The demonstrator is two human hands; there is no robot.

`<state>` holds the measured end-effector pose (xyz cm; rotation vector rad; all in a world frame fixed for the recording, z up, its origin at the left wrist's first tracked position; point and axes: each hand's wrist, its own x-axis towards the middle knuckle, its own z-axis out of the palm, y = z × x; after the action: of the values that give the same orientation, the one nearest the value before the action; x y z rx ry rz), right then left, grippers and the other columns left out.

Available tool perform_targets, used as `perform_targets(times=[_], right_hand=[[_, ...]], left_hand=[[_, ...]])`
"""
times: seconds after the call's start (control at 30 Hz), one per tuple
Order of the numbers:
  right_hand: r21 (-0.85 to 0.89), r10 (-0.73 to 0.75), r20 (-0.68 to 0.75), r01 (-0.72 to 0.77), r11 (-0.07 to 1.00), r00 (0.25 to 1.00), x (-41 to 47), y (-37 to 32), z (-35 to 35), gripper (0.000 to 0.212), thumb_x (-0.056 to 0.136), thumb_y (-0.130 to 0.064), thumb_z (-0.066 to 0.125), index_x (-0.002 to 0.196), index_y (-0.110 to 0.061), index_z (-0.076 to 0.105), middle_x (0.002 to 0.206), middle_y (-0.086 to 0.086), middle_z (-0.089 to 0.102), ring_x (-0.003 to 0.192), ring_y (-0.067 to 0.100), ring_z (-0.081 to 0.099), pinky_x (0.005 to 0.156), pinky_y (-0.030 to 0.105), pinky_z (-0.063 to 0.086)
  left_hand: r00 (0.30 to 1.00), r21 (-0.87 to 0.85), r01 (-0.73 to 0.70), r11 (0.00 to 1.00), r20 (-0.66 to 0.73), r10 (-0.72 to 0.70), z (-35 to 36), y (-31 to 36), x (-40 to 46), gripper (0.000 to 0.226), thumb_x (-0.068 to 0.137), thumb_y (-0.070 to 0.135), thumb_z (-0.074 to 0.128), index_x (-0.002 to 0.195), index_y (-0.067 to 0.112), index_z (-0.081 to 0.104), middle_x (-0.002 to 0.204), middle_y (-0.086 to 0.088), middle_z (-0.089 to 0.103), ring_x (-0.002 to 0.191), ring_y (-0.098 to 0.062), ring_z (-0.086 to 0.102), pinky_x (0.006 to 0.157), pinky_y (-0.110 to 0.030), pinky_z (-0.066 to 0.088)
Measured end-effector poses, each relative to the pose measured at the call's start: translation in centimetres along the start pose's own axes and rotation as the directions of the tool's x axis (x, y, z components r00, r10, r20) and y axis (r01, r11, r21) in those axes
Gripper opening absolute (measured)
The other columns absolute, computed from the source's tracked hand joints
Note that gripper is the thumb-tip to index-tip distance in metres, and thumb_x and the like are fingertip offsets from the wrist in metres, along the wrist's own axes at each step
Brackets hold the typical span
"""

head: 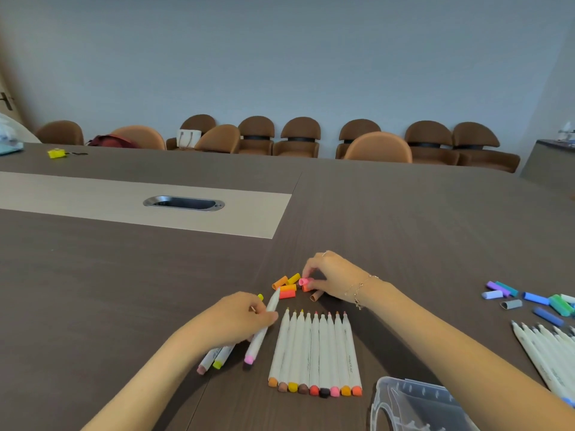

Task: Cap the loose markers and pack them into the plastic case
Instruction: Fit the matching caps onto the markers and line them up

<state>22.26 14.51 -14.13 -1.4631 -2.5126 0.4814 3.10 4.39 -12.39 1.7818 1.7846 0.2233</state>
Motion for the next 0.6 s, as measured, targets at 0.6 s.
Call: perform_targets(times=[0.6], right_hand=[[0.504, 0.001, -0.006, 0.002, 0.864, 1.0, -3.1, 2.1, -3.8, 0.018, 0.084, -0.032, 0.067, 0.1, -0.026, 0.071, 0.102, -0.014, 0.068, 0.096, 0.003, 0.062, 0.076, 0.014, 0.051]], left_hand=[[0.975, -0.454, 0.078, 0.888, 0.22, 0.026, -3.3, -0.6, -0.8, 0.02, 0.088, 0.02, 0.064, 0.105, 0.011, 0.071, 0.095, -0.007, 0.074, 0.091, -0.018, 0.071, 0.091, -0.036, 0.054]])
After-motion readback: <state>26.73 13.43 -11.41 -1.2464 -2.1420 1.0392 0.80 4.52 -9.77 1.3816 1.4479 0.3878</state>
